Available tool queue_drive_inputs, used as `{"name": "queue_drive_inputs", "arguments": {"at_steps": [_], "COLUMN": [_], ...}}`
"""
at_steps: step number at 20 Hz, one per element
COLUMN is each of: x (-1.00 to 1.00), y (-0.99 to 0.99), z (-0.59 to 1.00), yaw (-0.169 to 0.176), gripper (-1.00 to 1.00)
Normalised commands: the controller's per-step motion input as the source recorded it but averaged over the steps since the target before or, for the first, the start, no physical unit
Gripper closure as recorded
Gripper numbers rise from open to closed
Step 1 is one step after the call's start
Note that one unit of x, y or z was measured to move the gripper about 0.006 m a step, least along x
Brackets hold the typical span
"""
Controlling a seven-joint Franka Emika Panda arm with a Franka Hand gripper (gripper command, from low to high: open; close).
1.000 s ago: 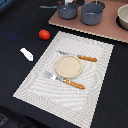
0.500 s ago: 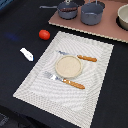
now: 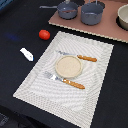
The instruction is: Place the fish, sausage, and tomato into the frying pan.
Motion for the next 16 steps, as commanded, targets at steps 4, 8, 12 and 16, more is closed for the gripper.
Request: {"name": "queue_drive_inputs", "arguments": {"at_steps": [4, 8, 12, 16], "x": [0.0, -0.01, 0.0, -0.03], "y": [-0.98, -0.89, -0.88, -0.89], "z": [0.03, 0.0, 0.0, 0.0], "yaw": [-0.007, -0.038, -0.04, -0.031], "gripper": [-1.0, -1.0, -1.0, -1.0]}}
